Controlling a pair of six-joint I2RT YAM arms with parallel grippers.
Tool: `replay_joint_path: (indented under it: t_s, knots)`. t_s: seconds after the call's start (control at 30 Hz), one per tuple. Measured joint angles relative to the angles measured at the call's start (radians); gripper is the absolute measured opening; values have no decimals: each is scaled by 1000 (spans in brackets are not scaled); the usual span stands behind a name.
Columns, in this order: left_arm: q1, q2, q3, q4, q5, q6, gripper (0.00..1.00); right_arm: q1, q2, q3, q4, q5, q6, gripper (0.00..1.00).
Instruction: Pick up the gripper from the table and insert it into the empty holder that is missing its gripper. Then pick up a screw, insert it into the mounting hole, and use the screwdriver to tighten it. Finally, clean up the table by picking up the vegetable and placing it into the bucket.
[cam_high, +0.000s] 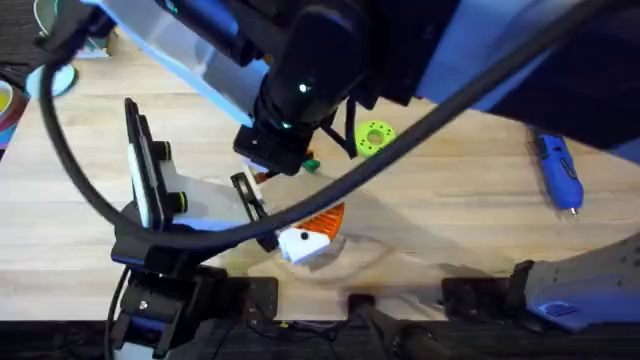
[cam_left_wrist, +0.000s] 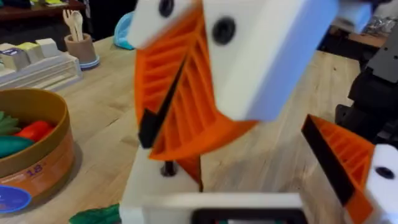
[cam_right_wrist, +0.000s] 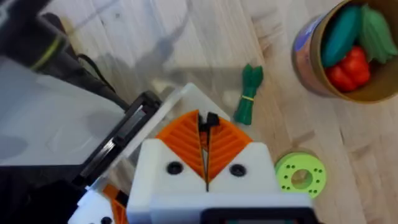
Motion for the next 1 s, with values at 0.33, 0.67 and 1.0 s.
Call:
replay_joint_path:
  t_s: [0.33,0.67,1.0]
  knots:
    - [1,5,0,-1,0,-12,993,0,29,1,-12,-1,1,6]
    - [1,5,0,-1,5,-11,993,0,30,1,-5,8,8,349]
    - [-1,5,0,-1,6,-12,992,-36,25,7,-5,58,12,991]
